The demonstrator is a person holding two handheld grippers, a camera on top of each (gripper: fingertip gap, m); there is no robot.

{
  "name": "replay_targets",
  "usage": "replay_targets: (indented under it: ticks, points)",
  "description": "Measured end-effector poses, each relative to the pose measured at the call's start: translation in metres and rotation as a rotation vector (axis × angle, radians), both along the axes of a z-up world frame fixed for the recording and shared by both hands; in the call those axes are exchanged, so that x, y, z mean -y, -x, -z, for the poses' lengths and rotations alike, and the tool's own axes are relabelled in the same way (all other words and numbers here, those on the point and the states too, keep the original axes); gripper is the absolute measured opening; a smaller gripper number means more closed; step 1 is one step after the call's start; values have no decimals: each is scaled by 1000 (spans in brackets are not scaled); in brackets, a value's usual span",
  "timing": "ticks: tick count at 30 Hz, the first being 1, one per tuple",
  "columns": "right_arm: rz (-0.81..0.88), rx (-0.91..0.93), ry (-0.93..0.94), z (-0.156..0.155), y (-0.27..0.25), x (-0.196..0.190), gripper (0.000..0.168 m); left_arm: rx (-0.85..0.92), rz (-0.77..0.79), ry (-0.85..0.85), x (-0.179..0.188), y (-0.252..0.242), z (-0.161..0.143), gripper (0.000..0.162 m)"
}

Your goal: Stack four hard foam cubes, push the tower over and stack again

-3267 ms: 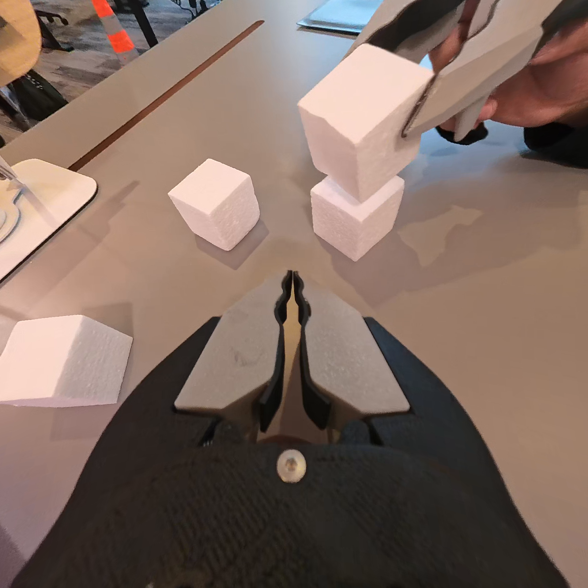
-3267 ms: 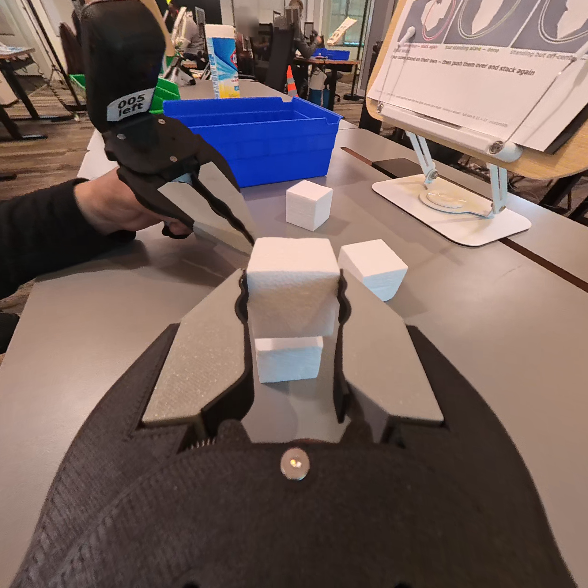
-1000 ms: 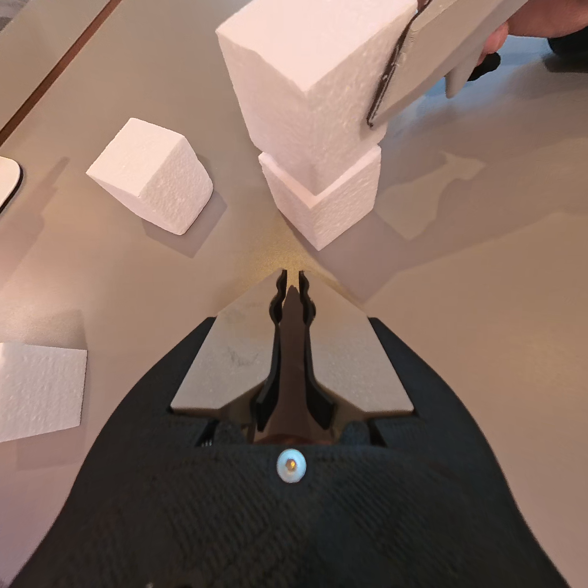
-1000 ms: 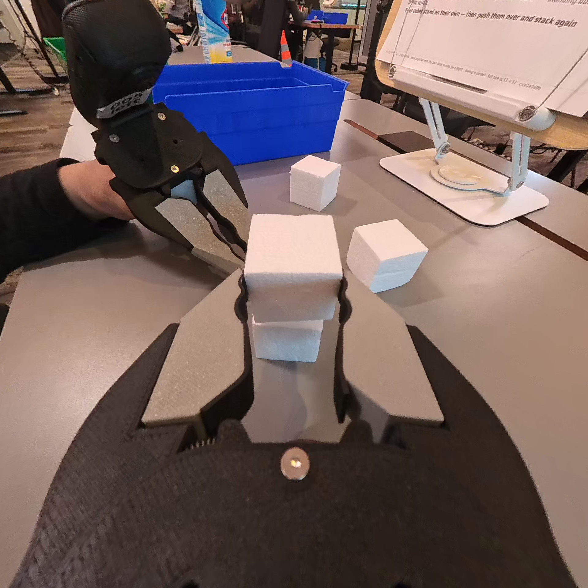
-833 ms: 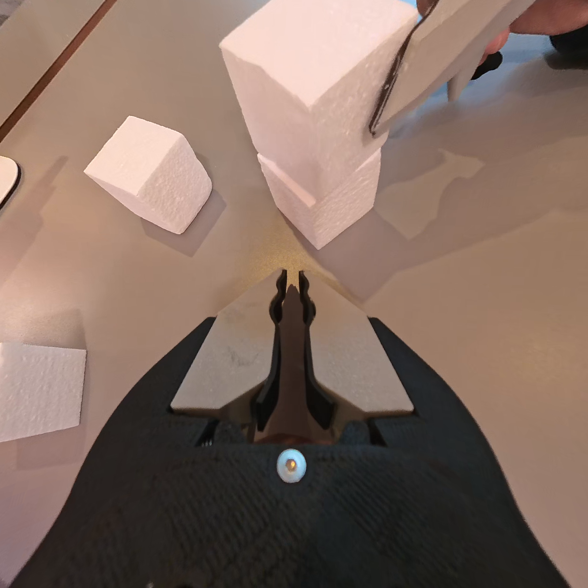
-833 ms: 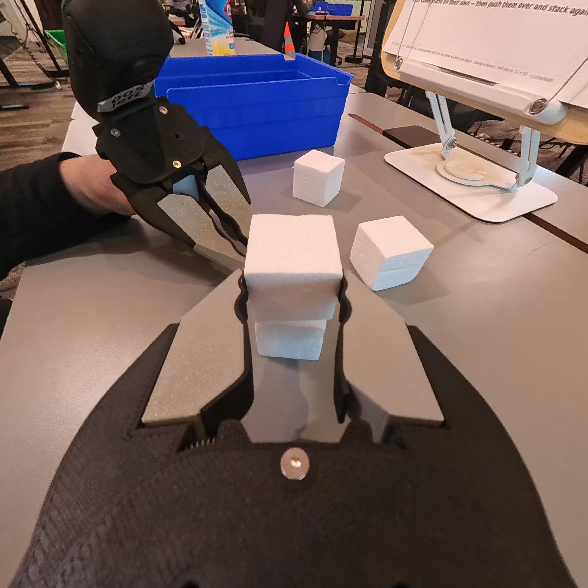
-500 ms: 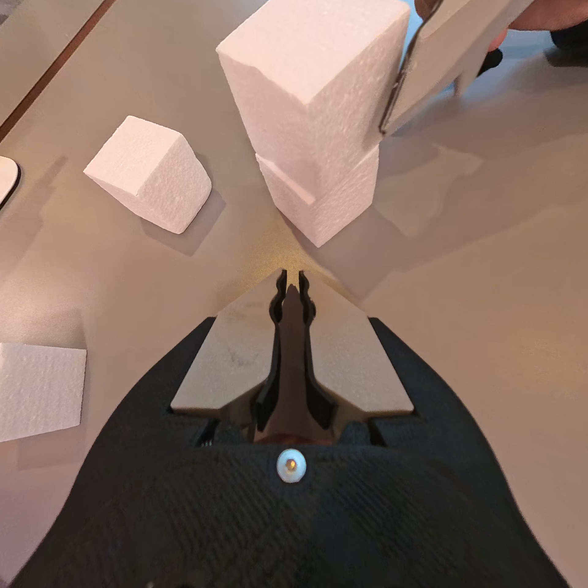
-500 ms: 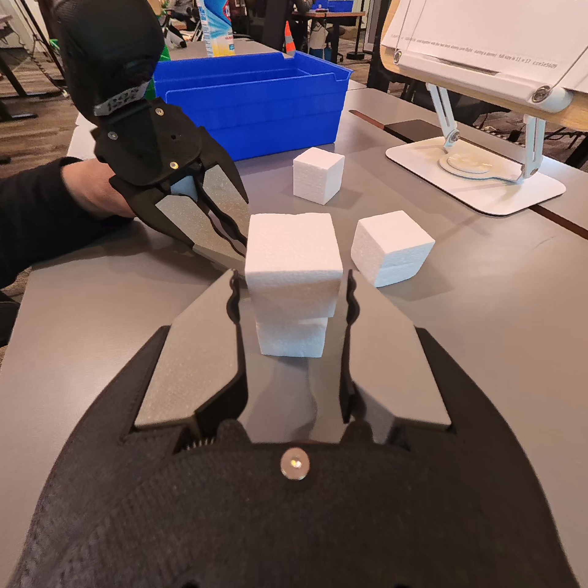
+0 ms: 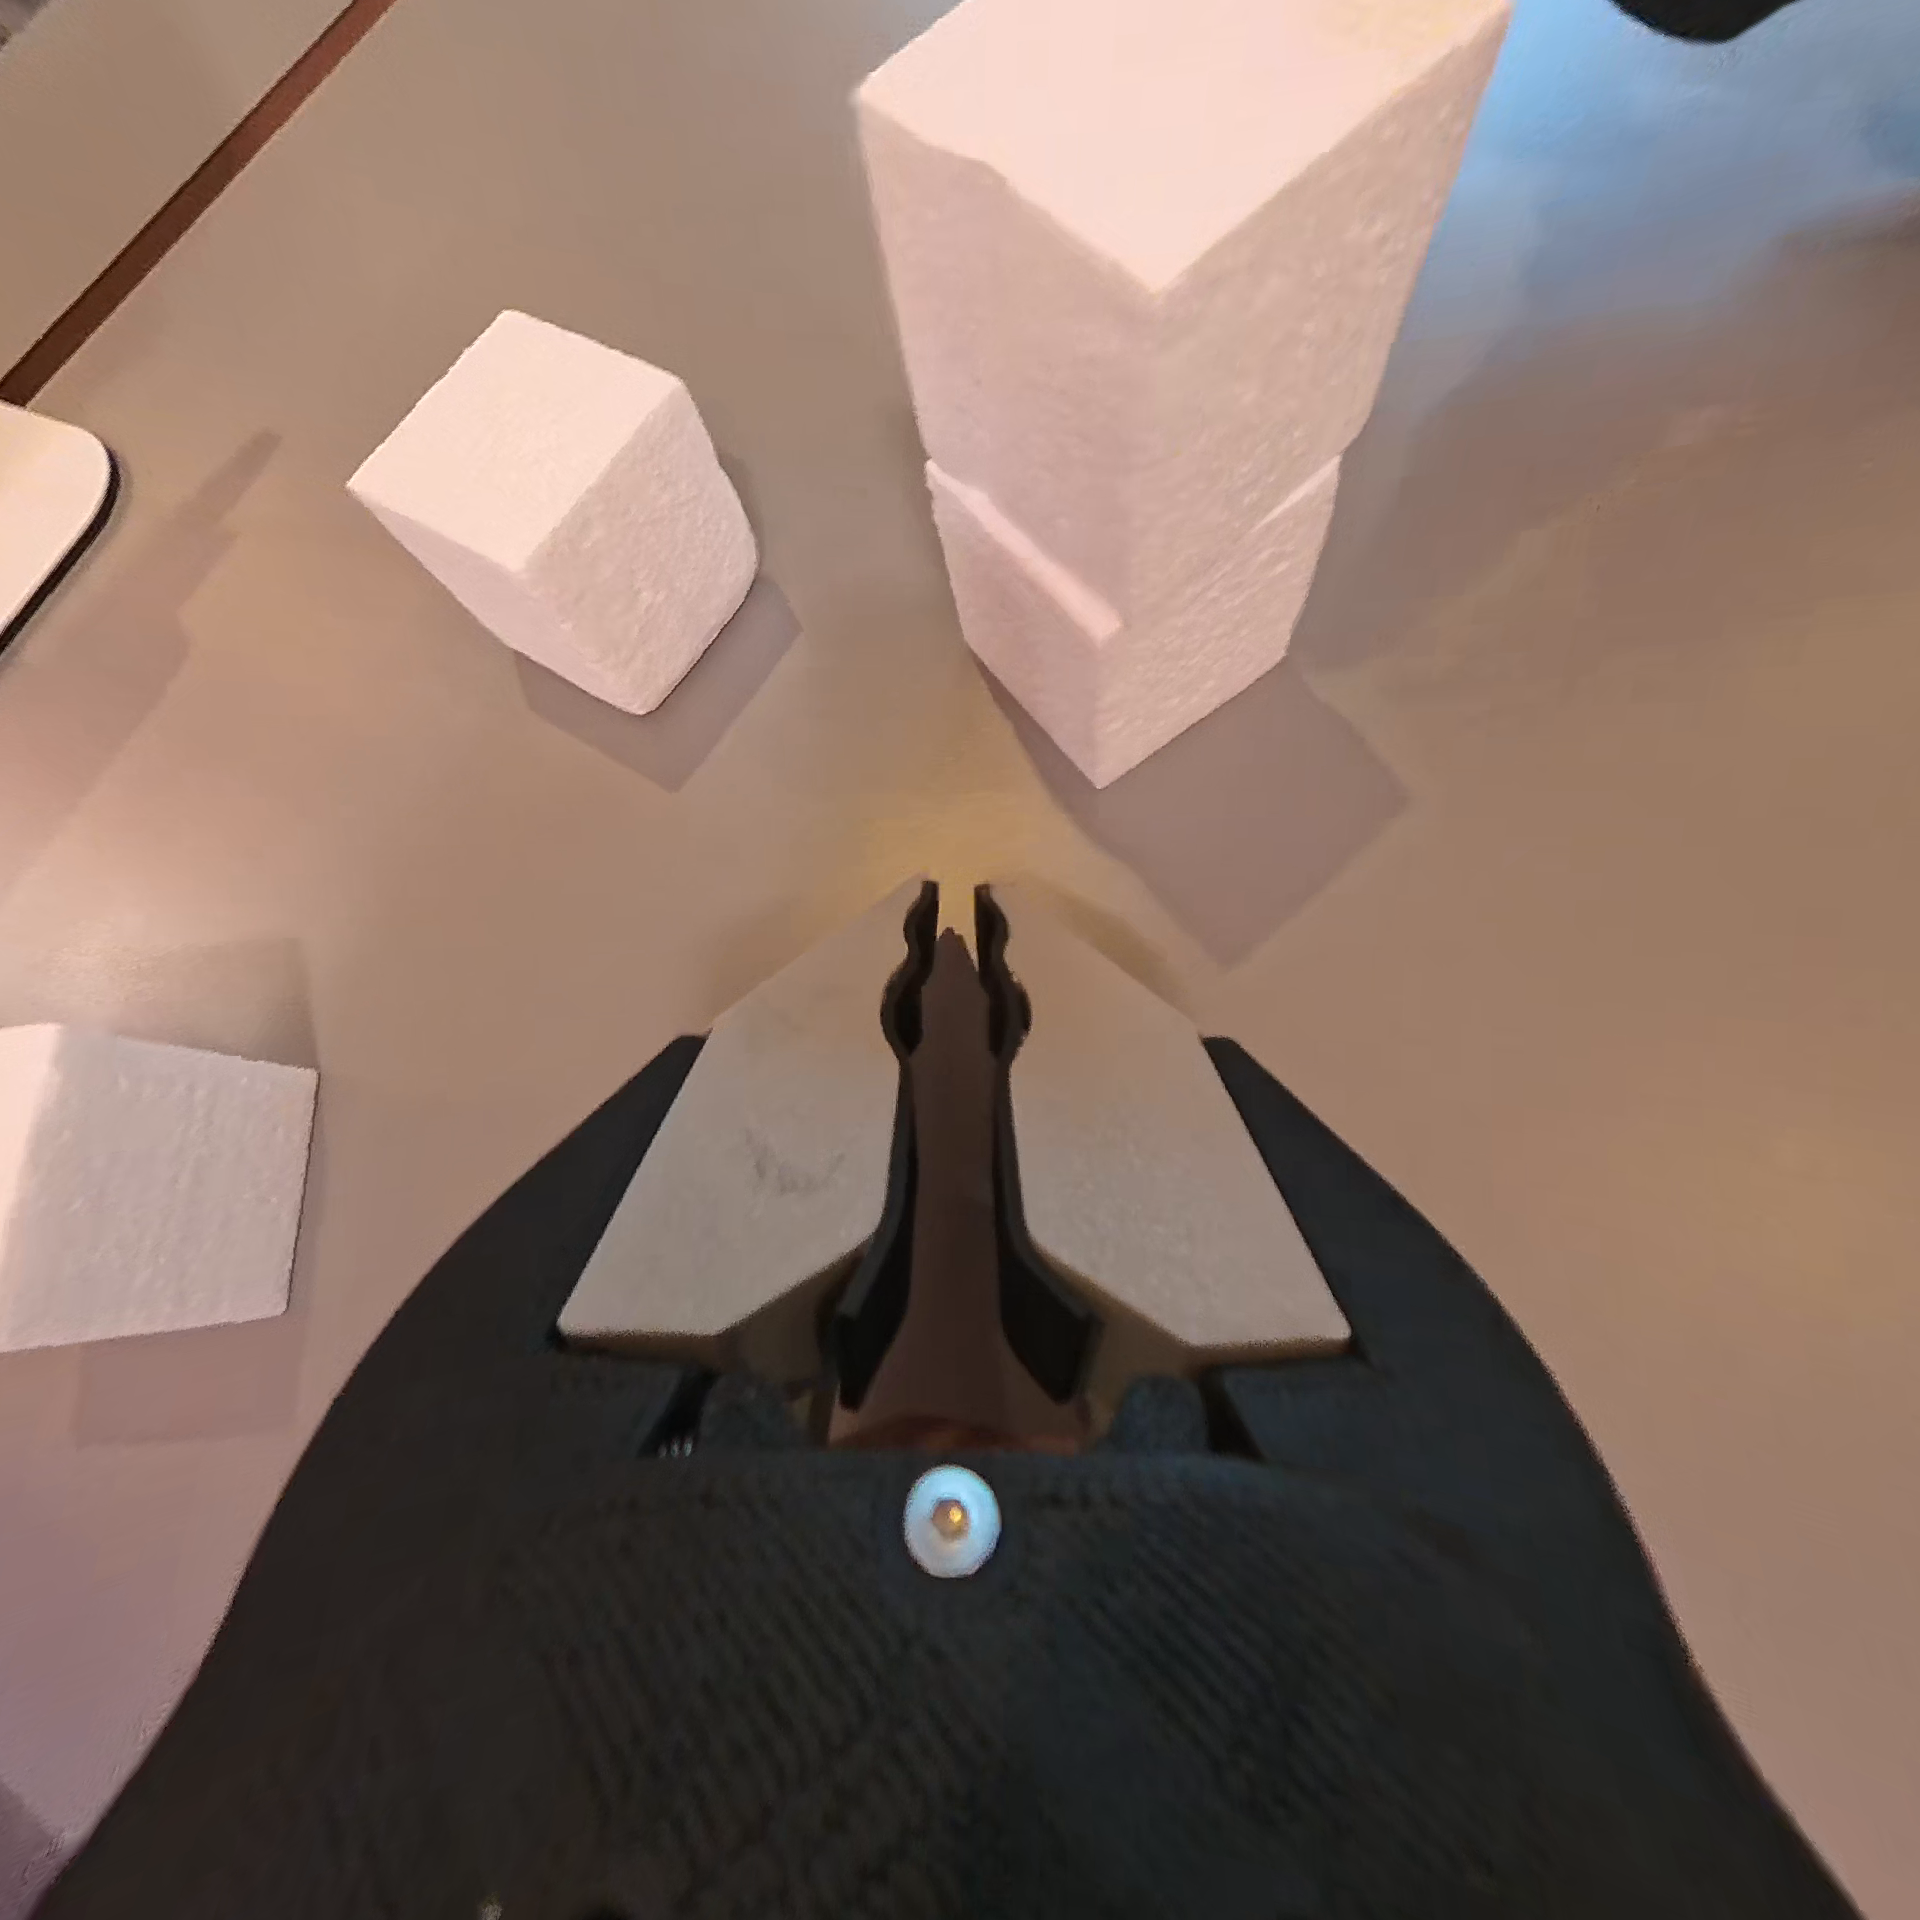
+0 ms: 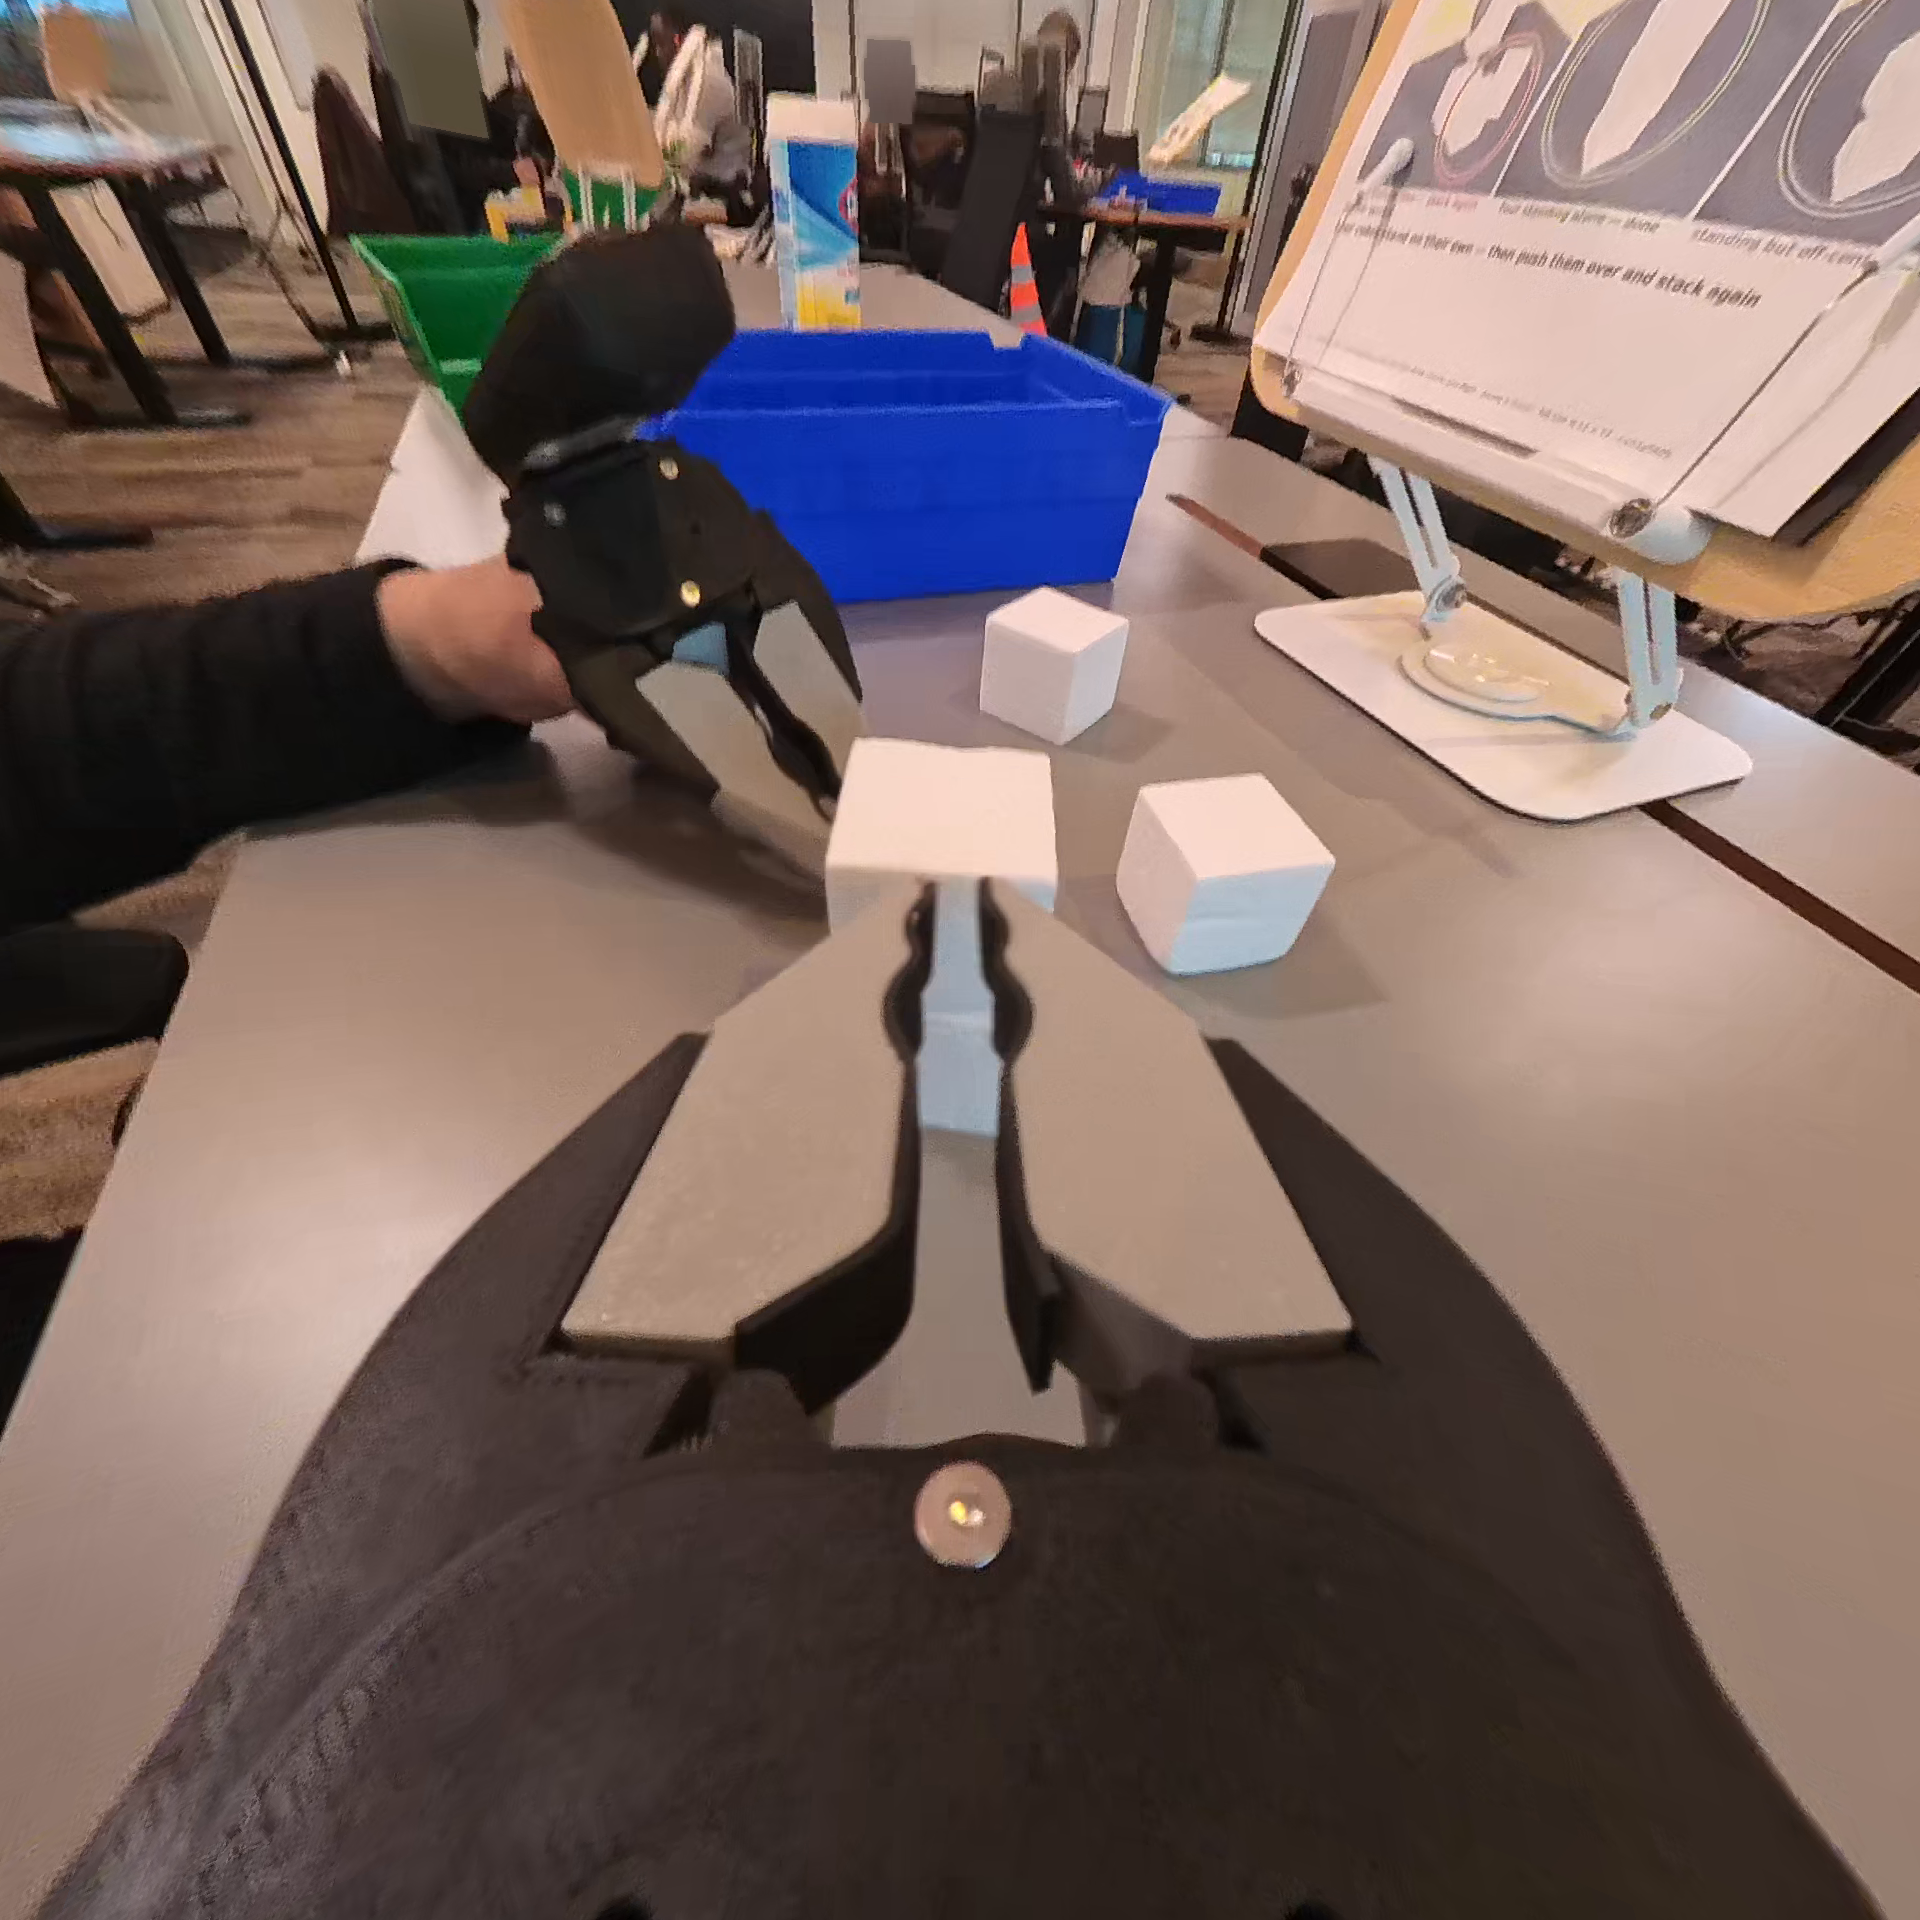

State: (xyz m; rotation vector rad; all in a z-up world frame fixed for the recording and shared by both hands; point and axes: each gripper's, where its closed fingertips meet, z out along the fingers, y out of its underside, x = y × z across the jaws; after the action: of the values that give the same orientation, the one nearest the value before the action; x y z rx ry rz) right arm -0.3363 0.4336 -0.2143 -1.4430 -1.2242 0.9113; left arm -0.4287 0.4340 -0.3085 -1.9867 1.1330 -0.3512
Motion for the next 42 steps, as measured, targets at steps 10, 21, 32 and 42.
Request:
replay_targets:
  ticks: [10,21,32,42]
  points:
    - [9,294,25,62,1,-5,0,60,-147,62,-15,22,0,4]
    - [184,361,-46,76,6,-33,13,71,-187,79,-19,27,2,16]
    - [290,223,39,58,-9,-54,16,288,-184,7,-37,17,-32,60]
    - [325,202,64,51,-12,-56,13,290,-149,49,-69,2,-31,72]
